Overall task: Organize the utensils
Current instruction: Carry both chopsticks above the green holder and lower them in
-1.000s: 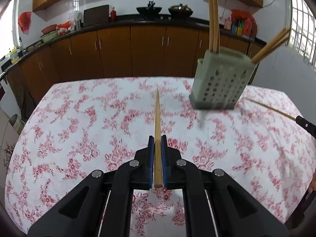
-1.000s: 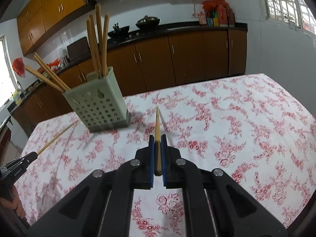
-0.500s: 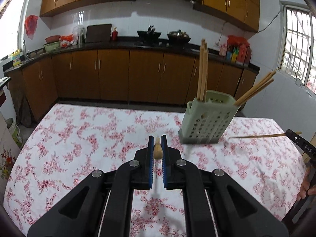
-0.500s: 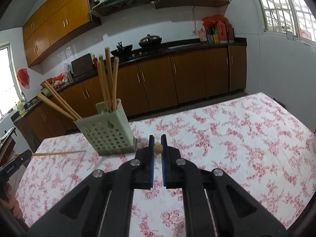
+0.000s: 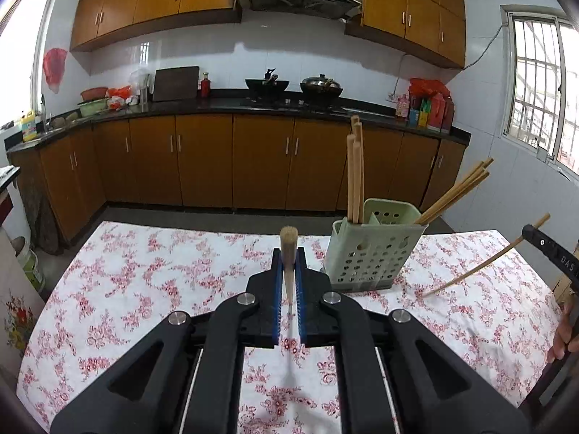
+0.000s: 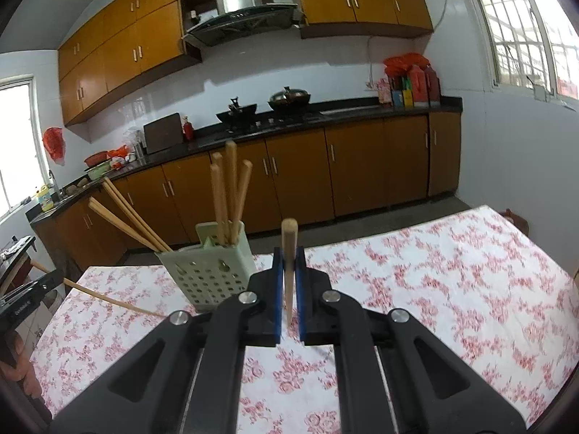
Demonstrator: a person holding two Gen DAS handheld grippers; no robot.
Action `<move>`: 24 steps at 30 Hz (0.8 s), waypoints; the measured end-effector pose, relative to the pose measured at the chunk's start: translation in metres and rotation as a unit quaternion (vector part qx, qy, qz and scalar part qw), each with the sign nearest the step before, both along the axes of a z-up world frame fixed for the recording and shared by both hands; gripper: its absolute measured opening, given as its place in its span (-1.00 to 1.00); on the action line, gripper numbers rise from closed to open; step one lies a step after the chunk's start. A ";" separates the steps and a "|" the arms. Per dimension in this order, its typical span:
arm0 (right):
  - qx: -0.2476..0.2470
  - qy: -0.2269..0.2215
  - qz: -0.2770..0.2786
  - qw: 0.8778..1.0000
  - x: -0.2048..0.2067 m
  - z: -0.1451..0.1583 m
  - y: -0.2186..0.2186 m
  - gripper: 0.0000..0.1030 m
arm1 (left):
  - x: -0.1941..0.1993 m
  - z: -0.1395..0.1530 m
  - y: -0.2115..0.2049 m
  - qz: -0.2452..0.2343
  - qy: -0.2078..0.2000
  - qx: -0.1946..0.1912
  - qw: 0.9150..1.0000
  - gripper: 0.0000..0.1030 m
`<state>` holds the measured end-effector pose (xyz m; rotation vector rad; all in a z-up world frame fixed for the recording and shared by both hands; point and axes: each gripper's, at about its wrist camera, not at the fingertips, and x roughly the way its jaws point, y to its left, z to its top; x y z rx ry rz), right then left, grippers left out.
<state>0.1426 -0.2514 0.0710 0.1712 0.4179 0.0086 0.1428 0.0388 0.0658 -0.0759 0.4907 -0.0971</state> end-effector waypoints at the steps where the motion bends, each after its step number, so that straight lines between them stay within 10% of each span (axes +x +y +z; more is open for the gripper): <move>1: -0.003 -0.006 0.005 1.000 0.000 0.006 0.003 -0.86 | 0.000 0.003 -0.001 -0.001 -0.004 0.001 1.000 -0.86; 24: 0.019 -0.118 0.072 0.990 0.034 0.119 0.033 -0.86 | 0.041 0.125 -0.064 -0.027 -0.160 -0.029 0.986 -0.86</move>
